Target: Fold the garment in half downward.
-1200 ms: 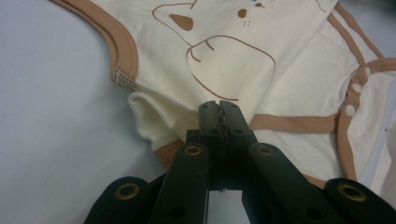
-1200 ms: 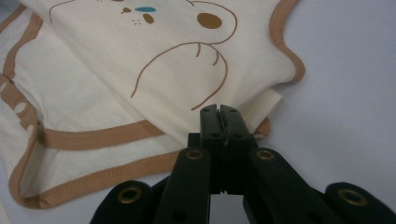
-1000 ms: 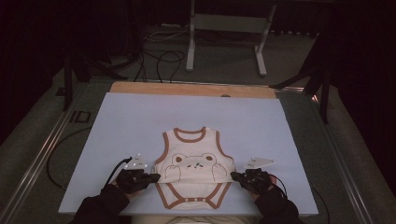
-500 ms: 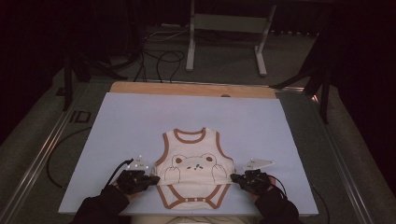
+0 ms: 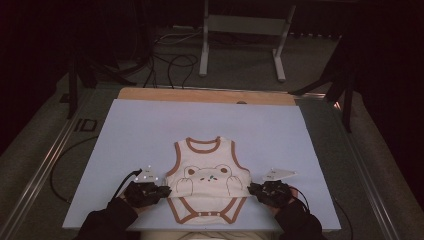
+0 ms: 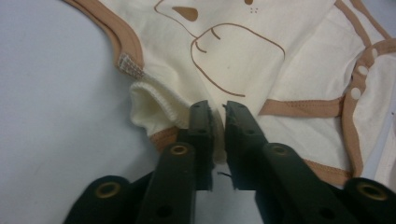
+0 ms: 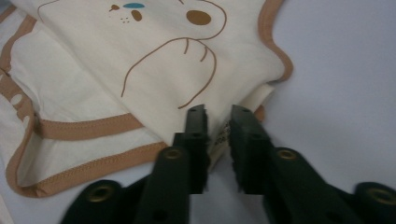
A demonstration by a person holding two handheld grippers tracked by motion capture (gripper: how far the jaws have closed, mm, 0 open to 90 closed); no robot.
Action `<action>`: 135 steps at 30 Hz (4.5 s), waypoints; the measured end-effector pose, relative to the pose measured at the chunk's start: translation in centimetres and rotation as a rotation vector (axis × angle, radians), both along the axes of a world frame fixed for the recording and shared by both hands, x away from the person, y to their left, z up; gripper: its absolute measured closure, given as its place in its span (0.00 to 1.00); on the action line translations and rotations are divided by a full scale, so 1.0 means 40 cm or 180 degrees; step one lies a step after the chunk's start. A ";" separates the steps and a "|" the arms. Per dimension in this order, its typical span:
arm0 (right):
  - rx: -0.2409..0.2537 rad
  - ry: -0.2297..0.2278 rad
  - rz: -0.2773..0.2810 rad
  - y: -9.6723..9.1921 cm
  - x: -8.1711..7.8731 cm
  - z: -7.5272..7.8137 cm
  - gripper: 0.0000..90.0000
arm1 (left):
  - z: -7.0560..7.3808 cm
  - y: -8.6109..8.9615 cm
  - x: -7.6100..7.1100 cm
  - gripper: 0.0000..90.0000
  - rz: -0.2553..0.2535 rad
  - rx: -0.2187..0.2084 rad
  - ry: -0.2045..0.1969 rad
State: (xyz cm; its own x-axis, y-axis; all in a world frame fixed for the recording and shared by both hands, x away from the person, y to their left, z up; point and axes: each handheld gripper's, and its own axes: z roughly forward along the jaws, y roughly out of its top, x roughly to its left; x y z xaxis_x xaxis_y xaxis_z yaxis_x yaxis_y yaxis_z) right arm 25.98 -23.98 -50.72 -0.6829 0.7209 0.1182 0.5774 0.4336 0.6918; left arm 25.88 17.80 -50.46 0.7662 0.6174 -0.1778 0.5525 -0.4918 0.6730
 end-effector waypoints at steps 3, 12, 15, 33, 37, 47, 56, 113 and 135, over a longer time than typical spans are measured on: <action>0.0030 -0.0020 -0.0010 0.000 -0.001 0.006 0.73 | 0.009 0.004 -0.002 0.77 0.0030 0.0002 -0.0057; 0.0046 -0.0145 0.0004 0.020 -0.008 0.026 0.48 | 0.023 0.004 -0.002 0.52 -0.0027 0.0090 -0.0116; 0.0030 -0.0190 0.0018 0.022 -0.006 0.032 0.37 | 0.028 0.003 0.000 0.45 -0.0012 0.0093 -0.0146; -0.0066 -0.0310 -0.0005 0.013 0.007 0.050 0.08 | 0.067 0.005 0.014 0.00 -0.0323 -0.0025 -0.0230; -0.0049 -0.0373 0.0056 0.017 0.013 0.063 0.08 | 0.076 0.009 0.024 0.00 -0.0331 -0.0056 -0.0260; 0.0032 -0.0463 0.0208 0.039 0.053 0.105 0.08 | 0.105 0.008 0.059 0.00 -0.0383 -0.0096 -0.0292; 0.0081 -0.0562 0.0236 0.053 0.106 0.140 0.08 | 0.122 0.002 0.095 0.00 -0.0460 -0.0083 -0.0339; -0.0204 -0.0353 0.0297 0.112 0.393 0.030 0.20 | 0.031 -0.030 0.381 0.17 -0.0191 -0.0064 -0.0291; -0.0304 -0.0151 0.0405 0.140 0.483 -0.009 0.50 | -0.037 -0.048 0.439 0.48 -0.0115 0.0064 -0.0131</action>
State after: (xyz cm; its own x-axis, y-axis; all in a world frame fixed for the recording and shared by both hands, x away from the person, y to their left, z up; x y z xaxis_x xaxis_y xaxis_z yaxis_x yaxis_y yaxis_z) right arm 45.28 -18.37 -51.07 -0.7726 0.6346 0.0188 0.4813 0.5661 0.6692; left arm 43.42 15.90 -51.94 0.7945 0.5923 -0.1337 0.5062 -0.5245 0.6846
